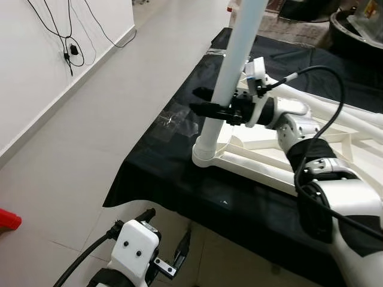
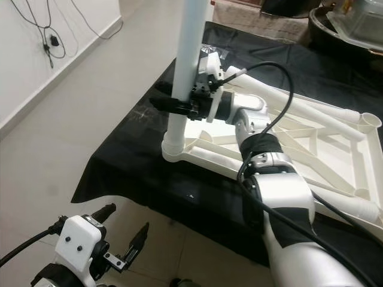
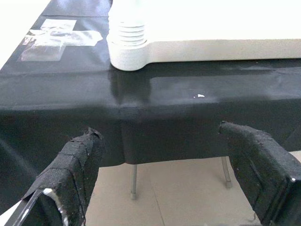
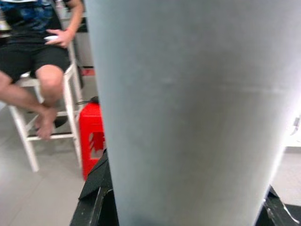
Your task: Building children table
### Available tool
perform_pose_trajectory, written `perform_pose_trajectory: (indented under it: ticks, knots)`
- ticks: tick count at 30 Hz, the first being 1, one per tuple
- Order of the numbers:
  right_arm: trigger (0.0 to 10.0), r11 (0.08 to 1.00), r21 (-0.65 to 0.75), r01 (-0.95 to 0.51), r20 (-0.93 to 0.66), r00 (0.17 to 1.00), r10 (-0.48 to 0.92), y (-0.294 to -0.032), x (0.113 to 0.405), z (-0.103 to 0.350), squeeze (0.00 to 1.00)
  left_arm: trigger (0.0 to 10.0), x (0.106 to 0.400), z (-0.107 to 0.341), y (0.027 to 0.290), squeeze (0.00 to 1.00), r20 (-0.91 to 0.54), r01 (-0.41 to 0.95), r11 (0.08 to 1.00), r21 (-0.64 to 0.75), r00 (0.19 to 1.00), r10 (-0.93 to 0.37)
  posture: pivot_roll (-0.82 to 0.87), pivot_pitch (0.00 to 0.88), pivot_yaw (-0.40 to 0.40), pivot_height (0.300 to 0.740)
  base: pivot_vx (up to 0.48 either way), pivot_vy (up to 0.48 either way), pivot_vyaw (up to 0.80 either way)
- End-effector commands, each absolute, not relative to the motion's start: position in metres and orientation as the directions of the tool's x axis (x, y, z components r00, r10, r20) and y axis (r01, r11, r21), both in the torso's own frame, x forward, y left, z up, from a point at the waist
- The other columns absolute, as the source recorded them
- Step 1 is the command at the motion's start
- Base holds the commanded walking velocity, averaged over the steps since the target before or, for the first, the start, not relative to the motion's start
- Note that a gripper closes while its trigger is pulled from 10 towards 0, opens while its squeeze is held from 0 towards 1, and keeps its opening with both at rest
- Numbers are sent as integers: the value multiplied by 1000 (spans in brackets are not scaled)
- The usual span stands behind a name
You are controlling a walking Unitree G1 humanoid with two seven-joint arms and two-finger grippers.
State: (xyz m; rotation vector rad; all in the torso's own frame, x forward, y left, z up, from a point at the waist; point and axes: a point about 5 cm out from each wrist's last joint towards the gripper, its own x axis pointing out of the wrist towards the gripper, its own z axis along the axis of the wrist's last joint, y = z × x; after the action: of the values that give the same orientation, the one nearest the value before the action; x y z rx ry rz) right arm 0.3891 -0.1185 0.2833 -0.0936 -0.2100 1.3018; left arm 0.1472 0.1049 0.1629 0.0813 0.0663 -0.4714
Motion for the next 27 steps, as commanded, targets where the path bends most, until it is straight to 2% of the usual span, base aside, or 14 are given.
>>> perform_pose_trajectory:
  ticks: [1, 5, 9, 10, 11, 14, 16, 17, 19, 20, 22, 23, 25, 27]
  knots:
    - [10000, 308, -51, -950, -10, 309, 951, -113, 390, 241, 0, 10000, 146, 159, 106, 0, -110, 455, 888, 64, 888, -447, 169, 259, -115, 740, 0, 0, 0]
    - [10000, 376, -51, -925, -10, 377, 926, -114, 393, 240, 0, 10000, 149, 159, 106, 0, -106, 453, 889, 70, 889, -445, 160, 253, -113, 740, 0, 0, 0]
    - [10000, 396, -48, -917, -14, 397, 918, -114, 394, 240, 0, 10000, 150, 159, 107, 0, -104, 451, 890, 71, 890, -443, 160, 253, -113, 740, 0, 0, 0]
    - [10000, 494, -54, -868, -12, 495, 869, -117, 398, 239, 0, 10000, 154, 160, 108, 0, -97, 449, 890, 79, 892, -442, 150, 243, -113, 740, 0, 0, 0]
    - [10000, 494, -54, -868, -12, 495, 869, -117, 398, 239, 0, 10000, 154, 160, 108, 0, -97, 449, 890, 79, 892, -442, 150, 243, -113, 740, 0, 0, 0]
    - [10000, 572, -53, -819, -13, 573, 819, -121, 401, 238, 0, 10000, 158, 159, 108, 0, -93, 449, 890, 85, 893, -441, 150, 239, -109, 740, 0, 0, 0]
    - [10000, 772, -17, -636, -27, 772, 635, -132, 410, 237, 0, 10000, 161, 159, 110, 0, -88, 447, 890, 94, 894, -439, 140, 231, -103, 740, 0, 0, 0]
    - [10000, 772, -17, -636, -27, 772, 635, -132, 410, 237, 0, 10000, 161, 159, 110, 0, -88, 447, 890, 94, 894, -439, 140, 231, -103, 740, 0, 0, 0]
    - [10000, 893, -7, -450, -23, 893, 449, -142, 415, 237, 0, 10000, 164, 159, 111, 0, -86, 446, 889, 102, 895, -439, 135, 226, -102, 740, 0, 0, 0]
    - [10000, 893, -7, -450, -23, 893, 449, -142, 415, 237, 0, 10000, 164, 159, 111, 0, -86, 446, 889, 102, 895, -439, 135, 226, -102, 740, 0, 0, 0]
    - [10000, 979, 51, -199, -14, 980, 200, -156, 414, 234, 0, 10000, 168, 159, 111, 0, -80, 447, 888, 106, 894, -441, 134, 225, -100, 740, 0, 0, 0]
    - [10000, 979, 51, -199, -14, 980, 200, -156, 414, 234, 0, 10000, 168, 159, 111, 0, -80, 447, 888, 106, 894, -441, 134, 225, -100, 740, 0, 0, 0]
    - [10000, 996, 41, -79, 44, 996, 77, -154, 401, 231, 0, 10000, 172, 160, 112, 0, -74, 450, 886, 115, 893, -444, 135, 217, -97, 740, 0, 0, 0]
    - [10000, 996, 41, -79, 44, 996, 77, -154, 401, 231, 0, 10000, 172, 160, 112, 0, -74, 450, 886, 115, 893, -444, 135, 217, -97, 740, 0, 0, 0]
